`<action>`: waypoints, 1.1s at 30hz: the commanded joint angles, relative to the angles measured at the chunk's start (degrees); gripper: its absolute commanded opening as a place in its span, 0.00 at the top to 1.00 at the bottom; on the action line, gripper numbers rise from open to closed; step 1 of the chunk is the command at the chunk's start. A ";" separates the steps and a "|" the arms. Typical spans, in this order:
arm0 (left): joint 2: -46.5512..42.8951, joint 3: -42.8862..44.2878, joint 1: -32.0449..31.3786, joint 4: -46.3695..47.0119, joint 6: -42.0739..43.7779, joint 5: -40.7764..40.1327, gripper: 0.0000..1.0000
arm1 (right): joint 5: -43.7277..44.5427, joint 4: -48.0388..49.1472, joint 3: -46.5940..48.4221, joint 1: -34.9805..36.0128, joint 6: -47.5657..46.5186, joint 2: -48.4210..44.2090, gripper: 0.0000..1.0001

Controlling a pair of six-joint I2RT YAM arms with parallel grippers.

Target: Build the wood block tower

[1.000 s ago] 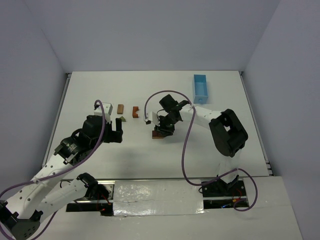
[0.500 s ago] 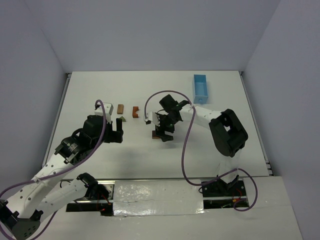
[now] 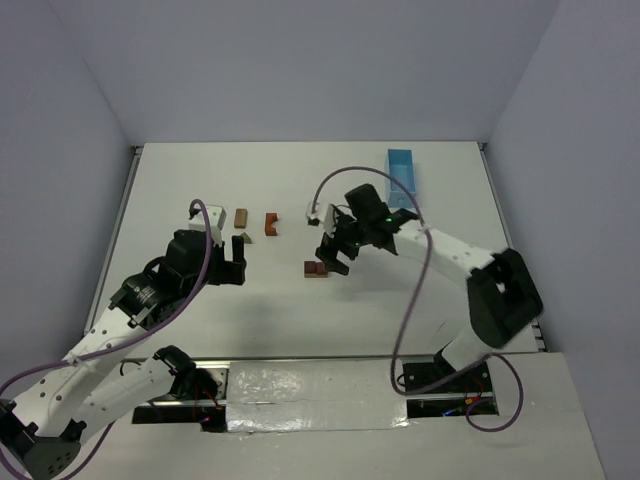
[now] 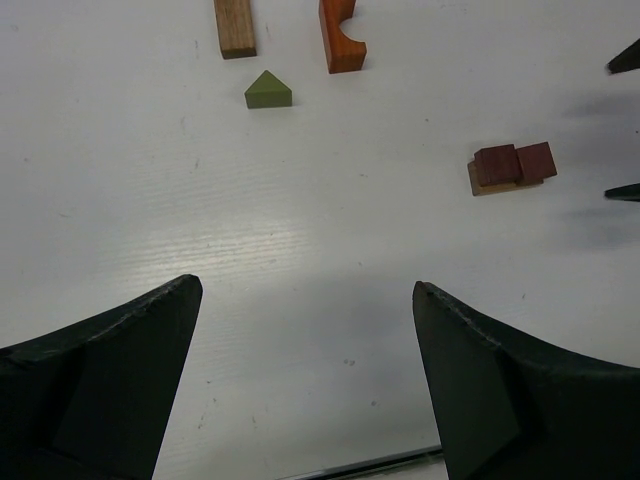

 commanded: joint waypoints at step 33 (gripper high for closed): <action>0.75 -0.35 0.51 1.55 0.87 -0.69 0.01 | 43.09 6.44 -4.43 8.01 77.08 3.24 1.00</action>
